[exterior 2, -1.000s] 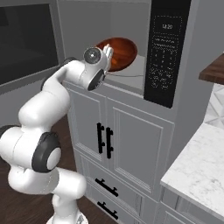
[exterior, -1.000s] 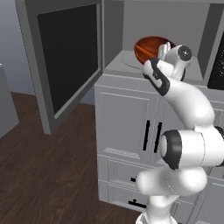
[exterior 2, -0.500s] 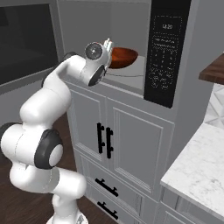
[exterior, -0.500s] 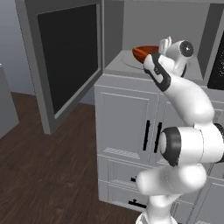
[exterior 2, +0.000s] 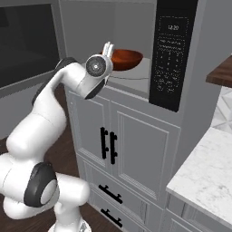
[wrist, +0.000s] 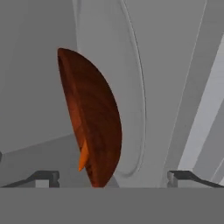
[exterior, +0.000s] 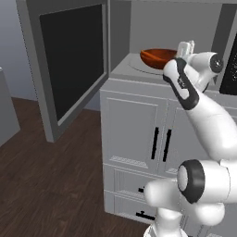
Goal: Pick the carrot from the sink and place it in the bowl. Then pick the bowl and place it in the microwave. Then close the microwave door and press the start button.
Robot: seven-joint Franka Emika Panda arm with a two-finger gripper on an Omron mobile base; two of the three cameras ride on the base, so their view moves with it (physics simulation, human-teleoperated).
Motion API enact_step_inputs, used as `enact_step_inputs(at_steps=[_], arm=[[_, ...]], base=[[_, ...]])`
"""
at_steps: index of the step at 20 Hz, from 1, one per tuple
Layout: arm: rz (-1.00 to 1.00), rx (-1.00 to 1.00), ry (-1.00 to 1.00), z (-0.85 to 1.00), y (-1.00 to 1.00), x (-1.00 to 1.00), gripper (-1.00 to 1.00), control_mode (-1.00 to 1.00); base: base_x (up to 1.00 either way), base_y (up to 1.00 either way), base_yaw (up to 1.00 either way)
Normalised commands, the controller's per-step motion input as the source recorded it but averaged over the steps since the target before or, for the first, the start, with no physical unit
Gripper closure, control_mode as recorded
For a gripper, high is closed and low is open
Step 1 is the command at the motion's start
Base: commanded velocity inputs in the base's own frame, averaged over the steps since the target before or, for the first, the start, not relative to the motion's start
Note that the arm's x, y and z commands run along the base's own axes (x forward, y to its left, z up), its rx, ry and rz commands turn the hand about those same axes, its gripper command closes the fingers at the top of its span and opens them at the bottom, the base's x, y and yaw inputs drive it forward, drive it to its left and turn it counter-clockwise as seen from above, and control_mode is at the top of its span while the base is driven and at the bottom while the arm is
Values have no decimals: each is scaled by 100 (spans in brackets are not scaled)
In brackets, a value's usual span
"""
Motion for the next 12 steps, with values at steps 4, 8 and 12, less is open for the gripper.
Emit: enact_step_inputs(at_steps=[4,8,12], arm=[[11,0,0,64,2,-100,-100,-100],[6,0,0,32,17,-100,-100,-100],[0,0,-9,4,38,-100,-100,-100]], base=[[0,0,0],[0,0,0],[0,0,0]])
